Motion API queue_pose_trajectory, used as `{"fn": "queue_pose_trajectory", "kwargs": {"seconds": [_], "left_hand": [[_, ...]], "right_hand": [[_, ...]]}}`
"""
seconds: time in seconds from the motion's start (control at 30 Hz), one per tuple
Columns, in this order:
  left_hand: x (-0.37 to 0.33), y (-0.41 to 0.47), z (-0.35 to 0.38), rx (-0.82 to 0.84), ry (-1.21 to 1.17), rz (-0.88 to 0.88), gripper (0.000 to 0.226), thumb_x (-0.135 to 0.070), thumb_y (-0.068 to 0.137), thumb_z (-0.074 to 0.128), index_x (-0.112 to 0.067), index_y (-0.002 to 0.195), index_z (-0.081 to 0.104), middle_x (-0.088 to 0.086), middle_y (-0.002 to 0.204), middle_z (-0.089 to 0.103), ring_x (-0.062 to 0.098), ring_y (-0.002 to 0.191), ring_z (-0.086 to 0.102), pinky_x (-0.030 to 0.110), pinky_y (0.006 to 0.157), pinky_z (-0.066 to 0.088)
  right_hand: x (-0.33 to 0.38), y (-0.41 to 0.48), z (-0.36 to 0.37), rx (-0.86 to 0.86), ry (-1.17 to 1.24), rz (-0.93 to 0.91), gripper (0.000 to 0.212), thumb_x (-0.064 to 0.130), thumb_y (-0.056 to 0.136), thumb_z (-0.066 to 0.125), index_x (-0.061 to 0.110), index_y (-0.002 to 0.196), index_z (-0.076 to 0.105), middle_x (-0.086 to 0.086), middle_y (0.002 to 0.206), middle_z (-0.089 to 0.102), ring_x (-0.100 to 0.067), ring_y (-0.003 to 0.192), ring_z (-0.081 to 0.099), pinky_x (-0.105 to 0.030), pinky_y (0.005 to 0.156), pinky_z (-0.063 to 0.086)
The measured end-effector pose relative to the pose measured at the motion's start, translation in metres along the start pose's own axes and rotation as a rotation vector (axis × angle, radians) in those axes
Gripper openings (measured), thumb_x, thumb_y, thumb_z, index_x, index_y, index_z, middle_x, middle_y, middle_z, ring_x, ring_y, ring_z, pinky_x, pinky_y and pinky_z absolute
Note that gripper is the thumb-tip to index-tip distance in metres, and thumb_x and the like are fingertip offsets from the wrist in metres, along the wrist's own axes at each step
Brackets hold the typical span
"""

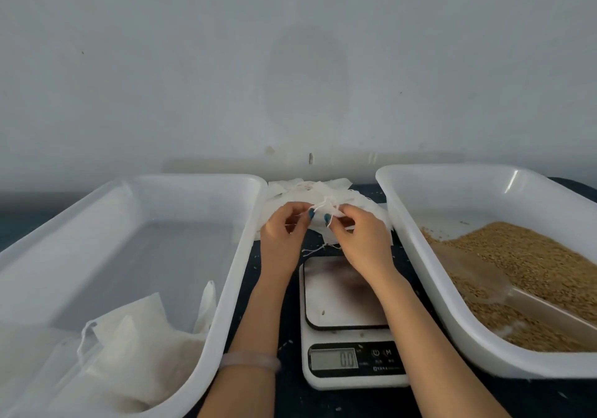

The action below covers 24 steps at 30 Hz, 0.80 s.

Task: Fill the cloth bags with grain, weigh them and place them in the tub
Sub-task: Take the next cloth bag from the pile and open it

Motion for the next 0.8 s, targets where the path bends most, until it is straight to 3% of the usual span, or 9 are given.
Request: {"fn": "queue_pose_trajectory", "kwargs": {"seconds": [0.13, 0.27, 0.33, 0.43, 0.5, 0.53, 0.63, 0.7, 0.8], "left_hand": [[0.005, -0.001, -0.004, -0.013, 0.013, -0.064, 0.005, -0.022, 0.091, 0.07, -0.026, 0.089, 0.071, -0.018, 0.081, 0.072, 0.002, 0.075, 0.069, 0.02, 0.067, 0.053], [0.003, -0.003, -0.004, -0.011, -0.027, -0.087, 0.007, -0.028, 0.088, 0.074, -0.022, 0.084, 0.073, -0.008, 0.075, 0.072, 0.012, 0.068, 0.069, 0.032, 0.066, 0.058], [0.003, -0.003, -0.006, -0.058, -0.052, -0.094, 0.013, -0.028, 0.091, 0.071, -0.017, 0.084, 0.069, -0.004, 0.068, 0.069, 0.01, 0.059, 0.066, 0.027, 0.061, 0.055], [0.005, -0.002, -0.014, -0.168, 0.014, -0.123, 0.012, -0.03, 0.096, 0.063, -0.024, 0.086, 0.06, -0.007, 0.066, 0.063, 0.0, 0.051, 0.059, 0.01, 0.054, 0.042], [0.008, -0.004, -0.015, -0.199, 0.02, -0.166, 0.01, -0.03, 0.098, 0.06, -0.024, 0.091, 0.055, -0.003, 0.078, 0.066, 0.001, 0.053, 0.062, 0.014, 0.056, 0.046], [0.009, -0.004, -0.014, -0.204, 0.009, -0.186, 0.01, -0.029, 0.098, 0.059, -0.023, 0.092, 0.053, -0.002, 0.083, 0.067, 0.002, 0.055, 0.066, 0.022, 0.06, 0.052], [0.006, -0.006, -0.005, -0.15, 0.03, -0.165, 0.01, -0.028, 0.096, 0.061, -0.023, 0.096, 0.053, -0.005, 0.087, 0.071, 0.007, 0.069, 0.072, 0.041, 0.07, 0.059], [-0.005, -0.008, 0.002, -0.101, 0.096, -0.059, 0.012, -0.027, 0.094, 0.065, -0.02, 0.102, 0.059, -0.013, 0.087, 0.07, 0.001, 0.077, 0.07, 0.038, 0.071, 0.059], [-0.018, -0.008, 0.007, -0.072, 0.173, 0.099, 0.016, -0.016, 0.086, 0.072, -0.022, 0.092, 0.059, -0.015, 0.087, 0.066, -0.001, 0.085, 0.067, 0.022, 0.066, 0.056]], "right_hand": [[-0.005, -0.001, 0.0, 0.073, 0.126, 0.048, 0.044, 0.034, 0.09, 0.068, 0.034, 0.129, 0.048, 0.023, 0.089, 0.065, 0.007, 0.082, 0.059, -0.007, 0.068, 0.04], [-0.003, 0.001, 0.0, 0.059, 0.163, 0.035, 0.041, 0.035, 0.09, 0.068, 0.033, 0.126, 0.049, 0.017, 0.086, 0.065, 0.002, 0.08, 0.06, -0.011, 0.067, 0.041], [-0.003, 0.001, 0.001, 0.07, 0.157, 0.041, 0.039, 0.036, 0.092, 0.066, 0.03, 0.127, 0.051, 0.017, 0.089, 0.065, 0.0, 0.082, 0.059, -0.018, 0.071, 0.046], [-0.007, -0.001, 0.0, 0.074, 0.283, 0.087, 0.047, 0.03, 0.09, 0.069, 0.032, 0.13, 0.045, 0.021, 0.097, 0.067, 0.008, 0.087, 0.06, -0.007, 0.069, 0.041], [-0.007, -0.001, 0.002, 0.101, 0.331, 0.087, 0.049, 0.023, 0.089, 0.071, 0.028, 0.131, 0.046, 0.019, 0.11, 0.066, 0.003, 0.098, 0.061, -0.01, 0.08, 0.044], [-0.005, 0.0, 0.003, 0.111, 0.327, 0.079, 0.044, 0.02, 0.09, 0.07, 0.026, 0.128, 0.05, 0.018, 0.113, 0.066, 0.0, 0.102, 0.061, -0.016, 0.087, 0.046], [0.002, -0.001, 0.003, 0.13, 0.288, 0.038, 0.02, 0.025, 0.091, 0.069, 0.029, 0.11, 0.064, 0.021, 0.108, 0.065, 0.002, 0.101, 0.061, -0.022, 0.092, 0.049], [0.006, -0.002, 0.002, 0.127, 0.311, 0.03, 0.017, 0.031, 0.09, 0.07, 0.032, 0.105, 0.063, 0.023, 0.104, 0.065, 0.005, 0.098, 0.061, -0.017, 0.087, 0.049], [0.01, -0.002, 0.002, 0.139, 0.325, 0.015, 0.015, 0.035, 0.089, 0.07, 0.035, 0.101, 0.061, 0.026, 0.097, 0.065, 0.013, 0.092, 0.06, -0.005, 0.076, 0.046]]}}
Point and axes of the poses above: each hand's wrist, its own y-axis towards the middle knuckle, its own z-axis out of the palm, x = y × z, the point moved 7 cm from there along y, towards the middle knuckle
